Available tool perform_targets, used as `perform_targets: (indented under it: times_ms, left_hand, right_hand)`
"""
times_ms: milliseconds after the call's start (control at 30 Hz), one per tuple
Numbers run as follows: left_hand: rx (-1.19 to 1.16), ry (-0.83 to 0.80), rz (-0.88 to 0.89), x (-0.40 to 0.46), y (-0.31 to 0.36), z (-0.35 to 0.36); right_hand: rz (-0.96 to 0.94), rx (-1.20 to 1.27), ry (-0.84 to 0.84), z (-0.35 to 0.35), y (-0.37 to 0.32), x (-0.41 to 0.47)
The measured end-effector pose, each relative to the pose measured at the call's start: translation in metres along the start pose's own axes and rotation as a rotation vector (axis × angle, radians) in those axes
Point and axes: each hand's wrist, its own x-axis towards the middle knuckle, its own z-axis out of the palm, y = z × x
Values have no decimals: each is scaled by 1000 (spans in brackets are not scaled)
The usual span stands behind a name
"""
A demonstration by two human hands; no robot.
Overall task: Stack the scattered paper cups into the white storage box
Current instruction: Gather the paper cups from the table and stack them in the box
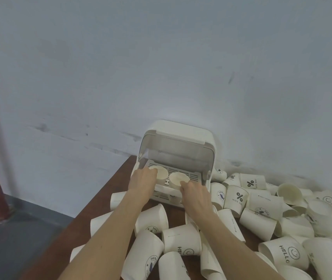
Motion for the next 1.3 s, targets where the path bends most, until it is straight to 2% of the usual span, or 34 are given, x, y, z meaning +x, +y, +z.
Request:
perform_targets:
  times_ms: [300, 533, 633, 800, 933, 1000, 1133, 1300]
  left_hand:
    - [-137, -53, 17, -15, -3, -9]
    - [-81, 14, 61, -49, 8, -28]
    - [-129, 10, 103, -69, 16, -36]
    - [-338, 68, 156, -99, 36, -47]
    - [-280, 89, 176, -119, 40, -52]
    - [-175, 47, 198, -127, 37, -54]
    - [63, -159, 240, -136, 25, -52]
    - [108, -284, 260, -144, 17, -48]
  right_hand:
    - [29, 192, -181, -21, -2, -11]
    - [87, 285, -92, -55, 11, -53]
    - [109, 315, -54, -69, 22, -76]
    - [123, 331, -23, -86, 46, -111]
    - [133, 316, -22, -86, 59, -131]
    - [134, 316, -20, -84, 62, -138]
    - [135, 316, -11, -80, 60, -143]
    - [110, 355, -13, -77, 50, -144]
